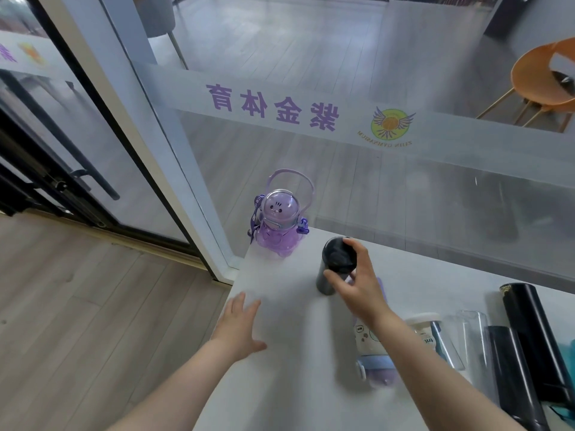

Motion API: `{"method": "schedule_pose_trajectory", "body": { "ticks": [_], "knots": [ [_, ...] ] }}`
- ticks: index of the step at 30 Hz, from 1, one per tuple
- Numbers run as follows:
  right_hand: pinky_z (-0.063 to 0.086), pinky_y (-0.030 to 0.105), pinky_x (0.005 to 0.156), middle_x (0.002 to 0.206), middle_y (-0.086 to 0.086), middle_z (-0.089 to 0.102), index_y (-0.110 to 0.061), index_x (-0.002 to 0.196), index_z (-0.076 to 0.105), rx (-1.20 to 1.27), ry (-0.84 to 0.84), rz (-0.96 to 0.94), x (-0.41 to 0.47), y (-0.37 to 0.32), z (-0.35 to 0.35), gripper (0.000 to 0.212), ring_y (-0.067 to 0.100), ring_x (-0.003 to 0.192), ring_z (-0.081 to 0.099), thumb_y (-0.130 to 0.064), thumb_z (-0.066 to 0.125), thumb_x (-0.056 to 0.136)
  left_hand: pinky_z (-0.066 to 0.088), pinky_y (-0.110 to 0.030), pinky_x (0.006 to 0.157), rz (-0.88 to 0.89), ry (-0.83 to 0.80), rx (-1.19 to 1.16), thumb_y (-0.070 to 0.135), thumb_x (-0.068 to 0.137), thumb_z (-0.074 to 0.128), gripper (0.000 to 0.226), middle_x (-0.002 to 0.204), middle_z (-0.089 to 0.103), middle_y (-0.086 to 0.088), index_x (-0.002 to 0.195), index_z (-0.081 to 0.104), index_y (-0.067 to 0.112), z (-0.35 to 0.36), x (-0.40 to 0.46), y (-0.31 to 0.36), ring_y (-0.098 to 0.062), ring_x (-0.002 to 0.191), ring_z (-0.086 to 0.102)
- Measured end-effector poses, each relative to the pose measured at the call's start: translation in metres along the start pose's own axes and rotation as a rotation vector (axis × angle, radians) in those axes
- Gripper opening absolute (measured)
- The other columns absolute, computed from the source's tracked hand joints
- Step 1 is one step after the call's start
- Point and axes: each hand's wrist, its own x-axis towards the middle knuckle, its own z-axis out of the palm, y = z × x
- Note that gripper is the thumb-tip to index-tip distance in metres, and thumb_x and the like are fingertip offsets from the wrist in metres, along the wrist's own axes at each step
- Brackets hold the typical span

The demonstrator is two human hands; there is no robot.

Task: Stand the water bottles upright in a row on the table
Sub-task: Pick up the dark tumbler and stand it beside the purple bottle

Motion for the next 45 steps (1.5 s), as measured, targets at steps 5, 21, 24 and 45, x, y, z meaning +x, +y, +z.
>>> {"method": "schedule_pose_trajectory", "body": {
  "ticks": [5,21,24,45],
  "knots": [
    [0.041,0.045,0.106,0.133,-0.004,0.043,-0.034,0.13,0.041,-0.02,0.045,-0.005,0.037,-0.006,-0.001,0.064,0.011,0.123,0.044,-0.021,0.068,0.073,0.003,-0.041,0.121,0.005,-0.033,0.099,0.062,0.072,0.068,0.116,0.16,-0.019,-0.012,0.152,-0.009,0.028,0.009,0.005,-0.004,-0.036,0.147,-0.015],
    [0.043,0.046,0.104,0.134,-0.003,0.041,-0.039,0.131,0.039,-0.01,0.026,-0.038,0.095,-0.006,0.006,0.065,0.01,0.119,0.047,-0.024,0.067,0.074,0.0,-0.043,0.121,0.003,-0.038,0.136,0.059,0.074,0.069,0.121,0.156,-0.03,-0.013,0.15,-0.019,0.025,0.019,0.013,-0.008,-0.037,0.145,-0.023],
    [0.039,0.045,0.108,0.139,-0.006,0.04,-0.044,0.135,0.033,0.01,0.01,-0.023,0.096,-0.004,0.005,0.072,0.012,0.126,0.044,-0.026,0.068,0.075,0.0,-0.043,0.121,0.004,-0.034,0.14,0.059,0.074,0.07,0.122,0.157,-0.029,-0.013,0.15,-0.019,0.025,0.018,0.013,-0.008,-0.037,0.145,-0.023],
    [0.041,0.039,0.102,0.133,-0.004,0.046,-0.035,0.137,0.031,-0.068,0.226,0.231,-0.09,0.046,-0.067,0.059,0.018,0.12,0.046,-0.024,0.064,0.09,0.004,-0.038,0.121,-0.016,0.041,-0.108,0.044,0.086,0.061,0.09,0.162,-0.008,-0.013,0.153,0.006,0.021,0.022,0.005,0.018,-0.031,0.149,-0.007]
  ]
}}
